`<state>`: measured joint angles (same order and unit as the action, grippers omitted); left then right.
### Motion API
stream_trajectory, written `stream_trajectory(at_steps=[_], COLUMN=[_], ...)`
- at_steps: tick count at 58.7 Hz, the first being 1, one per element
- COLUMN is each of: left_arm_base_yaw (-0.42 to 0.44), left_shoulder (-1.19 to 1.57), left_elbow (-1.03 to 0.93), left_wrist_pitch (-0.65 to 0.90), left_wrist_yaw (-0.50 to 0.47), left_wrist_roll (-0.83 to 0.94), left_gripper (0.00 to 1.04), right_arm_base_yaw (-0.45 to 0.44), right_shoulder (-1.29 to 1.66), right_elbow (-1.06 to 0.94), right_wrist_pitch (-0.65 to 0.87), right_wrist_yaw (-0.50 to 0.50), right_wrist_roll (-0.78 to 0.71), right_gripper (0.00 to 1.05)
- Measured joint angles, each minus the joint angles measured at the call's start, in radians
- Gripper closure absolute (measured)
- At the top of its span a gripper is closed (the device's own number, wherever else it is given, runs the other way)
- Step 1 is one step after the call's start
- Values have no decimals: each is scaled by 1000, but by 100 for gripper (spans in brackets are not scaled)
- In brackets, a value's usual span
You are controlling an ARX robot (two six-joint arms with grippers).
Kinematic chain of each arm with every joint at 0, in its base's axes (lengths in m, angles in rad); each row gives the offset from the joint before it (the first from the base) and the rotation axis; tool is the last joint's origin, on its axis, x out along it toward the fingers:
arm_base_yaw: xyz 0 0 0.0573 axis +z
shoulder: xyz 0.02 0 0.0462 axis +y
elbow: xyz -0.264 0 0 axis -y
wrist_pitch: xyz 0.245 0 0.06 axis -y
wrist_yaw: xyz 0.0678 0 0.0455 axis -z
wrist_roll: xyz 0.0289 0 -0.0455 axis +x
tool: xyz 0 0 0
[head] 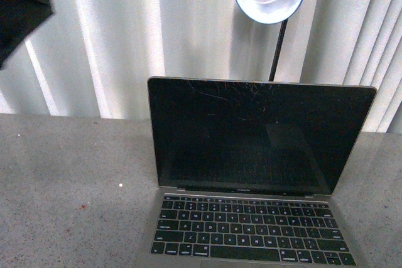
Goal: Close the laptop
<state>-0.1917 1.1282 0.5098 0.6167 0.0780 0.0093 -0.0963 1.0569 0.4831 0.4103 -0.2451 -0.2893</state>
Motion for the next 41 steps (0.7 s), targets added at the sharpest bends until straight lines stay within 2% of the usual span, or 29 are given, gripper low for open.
stream_trajectory(at_steps=[9,18,28,31,34,41], left_arm_base_yaw=[-64,-82,-100,-111,-122,-154], left_shoulder=[217,418,560,578,592,628], left_elbow=[201,437,575,597,620,670], left_wrist_pitch=[4,-101,-93,-89,-98,-146], left_wrist_yaw=[-57,-132,-113,-111,-103,-106], left_wrist_roll=[92,192,242,245,247,282], left_gripper=[7,7,7,7,8,29], right_arm_base_yaw=[-8,28,81,92,104,126], right_shoulder=[182,287,356,372,394,446], right_elbow=[137,265,356,359,364,407], right_wrist_pitch=[6,-55,-72,-56,-46,-51], right_wrist_yaw=[-35,-80,-37,-27,-23,-15], right_wrist_roll=[-68,-181,-261,-297,-344,-425], right_gripper=[7,7,7,13,24,45])
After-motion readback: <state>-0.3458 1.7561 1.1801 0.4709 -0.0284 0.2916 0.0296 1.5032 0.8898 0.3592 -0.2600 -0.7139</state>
